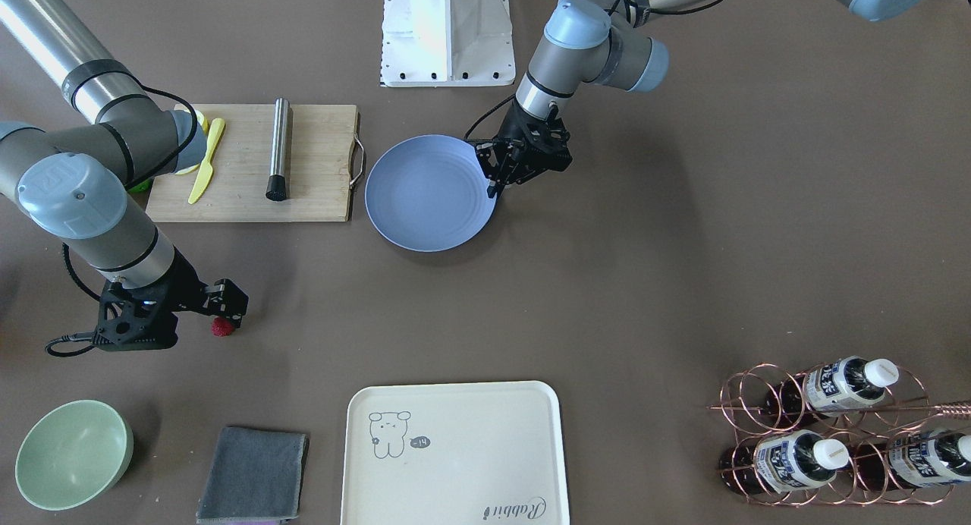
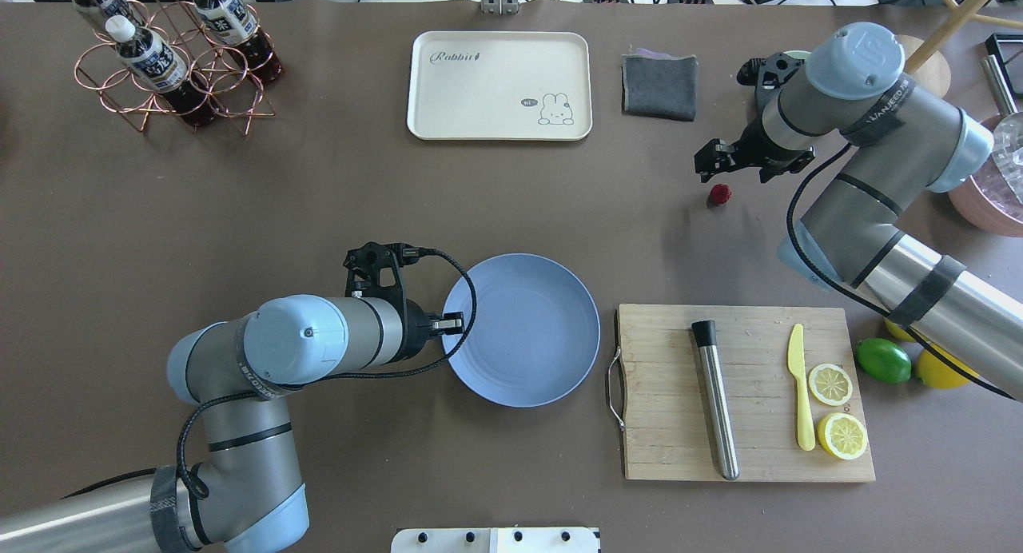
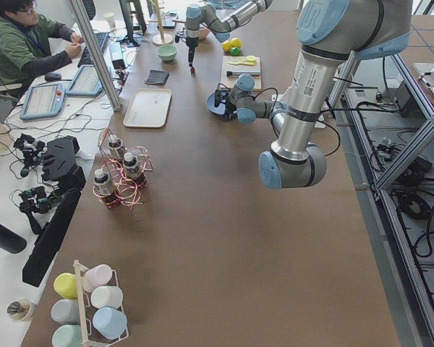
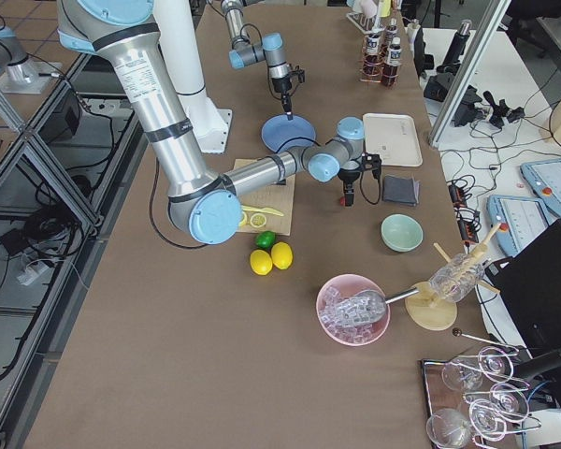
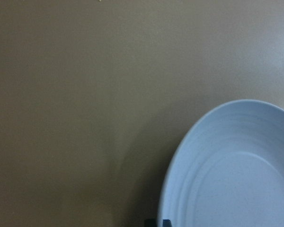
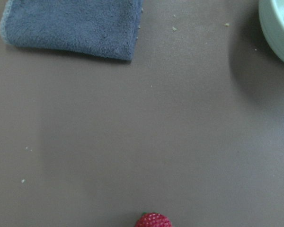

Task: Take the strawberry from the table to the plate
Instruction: 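Lower the right gripper onto the red strawberry and close it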

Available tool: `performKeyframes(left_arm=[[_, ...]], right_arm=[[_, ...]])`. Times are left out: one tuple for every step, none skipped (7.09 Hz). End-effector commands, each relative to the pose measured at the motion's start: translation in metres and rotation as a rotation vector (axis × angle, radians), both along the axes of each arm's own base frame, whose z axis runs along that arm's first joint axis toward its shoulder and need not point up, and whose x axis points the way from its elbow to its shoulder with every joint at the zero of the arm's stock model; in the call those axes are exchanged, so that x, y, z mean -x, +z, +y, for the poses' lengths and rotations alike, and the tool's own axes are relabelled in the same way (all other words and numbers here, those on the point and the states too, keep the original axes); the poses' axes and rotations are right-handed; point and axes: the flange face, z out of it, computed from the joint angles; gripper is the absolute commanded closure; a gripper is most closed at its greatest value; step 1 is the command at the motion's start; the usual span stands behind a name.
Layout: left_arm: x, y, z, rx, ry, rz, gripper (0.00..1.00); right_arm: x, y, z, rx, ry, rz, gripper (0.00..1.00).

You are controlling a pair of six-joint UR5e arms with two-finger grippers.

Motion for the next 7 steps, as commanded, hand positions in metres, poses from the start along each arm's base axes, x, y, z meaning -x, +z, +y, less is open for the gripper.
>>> performKeyframes(left_arm=[[0.002, 0.0, -0.002, -0.002, -0.002, 0.0, 1.0], [0.002, 0.0, -0.003, -0.003, -0.003, 0.0, 1.0], [0.003, 0.0, -0.003, -0.007, -0.005, -0.001, 0.03], [0.006, -0.002, -0.006, -0.01, -0.009, 0.002, 0.02], [0.009, -0.002, -0.01, -0.009, -0.015, 0.003, 0.02], [0.009, -0.001, -0.01, -0.008, -0.015, 0.001, 0.02], [0.009, -0.001, -0.009, -0.009, -0.015, 0.003, 0.02]], right_arm=[[0.007, 0.011, -0.001, 0.004, -0.005, 0.007, 0.0], [0.007, 0.011, -0.001, 0.005, -0.003, 0.006, 0.0], [0.008, 0.012, 0.001, 0.006, -0.007, 0.007, 0.0], [0.008, 0.013, 0.001, 0.007, -0.007, 0.008, 0.0], [0.011, 0.013, 0.003, 0.007, -0.011, 0.008, 0.0], [0.014, 0.013, 0.005, 0.02, -0.003, 0.005, 0.0], [0.021, 0.012, 0.009, 0.024, -0.006, 0.005, 0.0]])
